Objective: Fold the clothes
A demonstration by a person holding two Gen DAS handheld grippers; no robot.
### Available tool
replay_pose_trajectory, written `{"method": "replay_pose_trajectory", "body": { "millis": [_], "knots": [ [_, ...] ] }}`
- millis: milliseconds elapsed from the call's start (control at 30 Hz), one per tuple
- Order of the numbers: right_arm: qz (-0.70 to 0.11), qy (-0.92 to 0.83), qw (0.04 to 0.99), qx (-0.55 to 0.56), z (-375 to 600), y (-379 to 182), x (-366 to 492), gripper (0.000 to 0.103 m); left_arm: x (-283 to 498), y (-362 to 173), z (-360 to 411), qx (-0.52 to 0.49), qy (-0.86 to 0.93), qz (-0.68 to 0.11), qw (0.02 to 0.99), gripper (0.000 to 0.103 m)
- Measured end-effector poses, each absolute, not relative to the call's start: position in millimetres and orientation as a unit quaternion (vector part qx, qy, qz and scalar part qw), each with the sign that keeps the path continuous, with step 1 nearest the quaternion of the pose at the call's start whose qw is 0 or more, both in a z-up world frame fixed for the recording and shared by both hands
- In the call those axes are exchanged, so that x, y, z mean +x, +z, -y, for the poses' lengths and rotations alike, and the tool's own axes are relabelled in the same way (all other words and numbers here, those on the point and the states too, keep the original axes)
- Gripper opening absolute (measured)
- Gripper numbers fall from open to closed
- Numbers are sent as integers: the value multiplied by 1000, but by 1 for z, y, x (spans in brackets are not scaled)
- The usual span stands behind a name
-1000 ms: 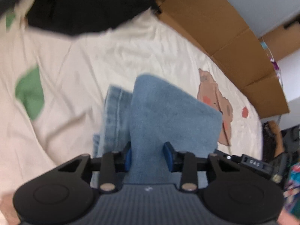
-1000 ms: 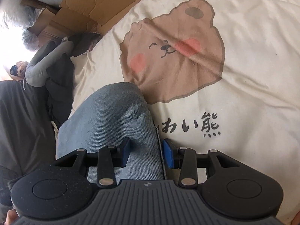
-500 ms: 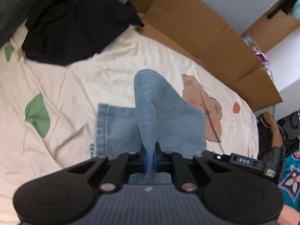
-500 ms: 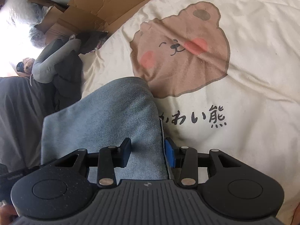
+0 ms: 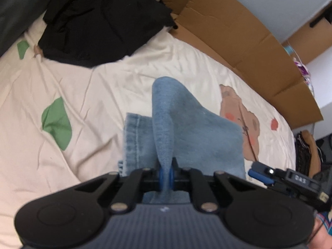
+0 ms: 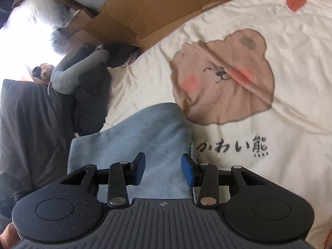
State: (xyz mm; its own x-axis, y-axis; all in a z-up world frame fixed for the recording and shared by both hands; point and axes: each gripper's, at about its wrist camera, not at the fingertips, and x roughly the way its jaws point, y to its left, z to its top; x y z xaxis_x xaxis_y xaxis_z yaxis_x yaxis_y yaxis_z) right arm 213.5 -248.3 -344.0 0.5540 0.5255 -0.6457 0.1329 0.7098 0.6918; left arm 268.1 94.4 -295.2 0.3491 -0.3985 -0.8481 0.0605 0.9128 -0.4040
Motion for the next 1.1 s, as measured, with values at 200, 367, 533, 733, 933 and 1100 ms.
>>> {"method": "replay_pose_trajectory", "body": {
  "millis": [200,367,533,733,933,1100],
  "knots": [
    [-471,140,802,339,235,-344,216,42,278,-316,-98,-147,-135,-575,794,12],
    [-477,144,809,313,229,-339,214,41,279,-326,-102,-160,-130,-580,788,19],
    [-482,148,815,286,222,-334,211,41,270,-327,-112,-179,-139,-576,785,11],
    [-486,152,824,247,211,-328,215,41,267,-329,-121,-191,-145,-573,784,9],
    [-496,152,831,200,198,-330,225,42,269,-324,-121,-164,-141,-584,782,25],
    [-496,141,833,200,193,-343,226,43,268,-307,-118,-70,-134,-584,798,55]
  ]
}}
